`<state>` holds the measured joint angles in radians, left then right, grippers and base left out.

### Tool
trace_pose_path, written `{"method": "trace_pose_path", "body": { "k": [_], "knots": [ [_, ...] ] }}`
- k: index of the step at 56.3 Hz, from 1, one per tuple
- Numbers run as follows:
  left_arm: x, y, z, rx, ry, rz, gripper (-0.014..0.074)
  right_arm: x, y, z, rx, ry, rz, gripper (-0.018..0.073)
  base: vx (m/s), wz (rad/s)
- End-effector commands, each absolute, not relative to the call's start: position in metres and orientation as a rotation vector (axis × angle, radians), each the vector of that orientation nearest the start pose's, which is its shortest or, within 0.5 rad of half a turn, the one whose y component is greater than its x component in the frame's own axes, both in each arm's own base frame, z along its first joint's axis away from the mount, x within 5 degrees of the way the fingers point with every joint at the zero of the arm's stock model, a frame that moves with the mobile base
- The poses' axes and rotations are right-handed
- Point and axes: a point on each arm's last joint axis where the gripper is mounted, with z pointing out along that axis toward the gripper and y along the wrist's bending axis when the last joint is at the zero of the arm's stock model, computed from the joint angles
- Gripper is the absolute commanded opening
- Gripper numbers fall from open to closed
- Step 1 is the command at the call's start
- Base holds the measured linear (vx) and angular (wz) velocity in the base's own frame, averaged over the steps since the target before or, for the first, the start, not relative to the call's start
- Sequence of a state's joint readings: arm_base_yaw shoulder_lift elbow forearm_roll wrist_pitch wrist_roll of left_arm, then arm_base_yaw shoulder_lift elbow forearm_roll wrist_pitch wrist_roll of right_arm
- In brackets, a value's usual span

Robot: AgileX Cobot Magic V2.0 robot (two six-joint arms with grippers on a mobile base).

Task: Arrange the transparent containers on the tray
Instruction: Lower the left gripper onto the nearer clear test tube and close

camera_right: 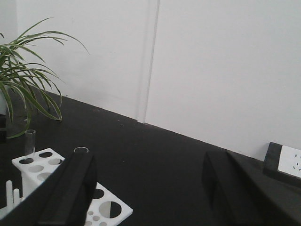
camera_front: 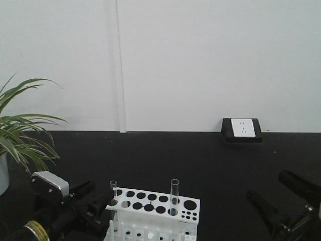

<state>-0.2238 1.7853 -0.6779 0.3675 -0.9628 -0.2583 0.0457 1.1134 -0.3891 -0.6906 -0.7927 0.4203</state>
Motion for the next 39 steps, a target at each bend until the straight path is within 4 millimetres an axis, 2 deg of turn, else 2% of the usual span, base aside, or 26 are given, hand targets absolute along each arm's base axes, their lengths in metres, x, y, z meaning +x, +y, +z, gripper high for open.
{"method": "trace_pose_path", "body": {
  "k": [1, 20, 28, 31, 39],
  "knots": [
    [0.328, -0.104, 0.204, 0.350, 1.516, -0.476, 0.0531, 0.204, 0.051, 0.283, -0.467, 1.359, 0.336, 0.0524, 0.00, 0.00],
    [0.353, -0.111, 0.201, 0.338, 1.529, -0.502, 0.0535, 0.204, 0.051, 0.283, -0.466, 1.355, 0.336, 0.0522, 0.00, 0.00],
    [0.360, -0.117, 0.192, 0.385, 1.545, -0.532, 0.0535, 0.204, 0.051, 0.283, -0.466, 1.355, 0.336, 0.0522, 0.00, 0.00],
    [0.368, -0.119, 0.186, 0.395, 1.554, -0.531, 0.0531, 0.204, 0.051, 0.283, -0.466, 1.355, 0.336, 0.0522, 0.00, 0.00],
    [0.369, -0.120, 0.184, 0.391, 1.554, -0.536, 0.0459, 0.204, 0.051, 0.283, -0.466, 1.355, 0.336, 0.0522, 0.00, 0.00]
  ]
}}
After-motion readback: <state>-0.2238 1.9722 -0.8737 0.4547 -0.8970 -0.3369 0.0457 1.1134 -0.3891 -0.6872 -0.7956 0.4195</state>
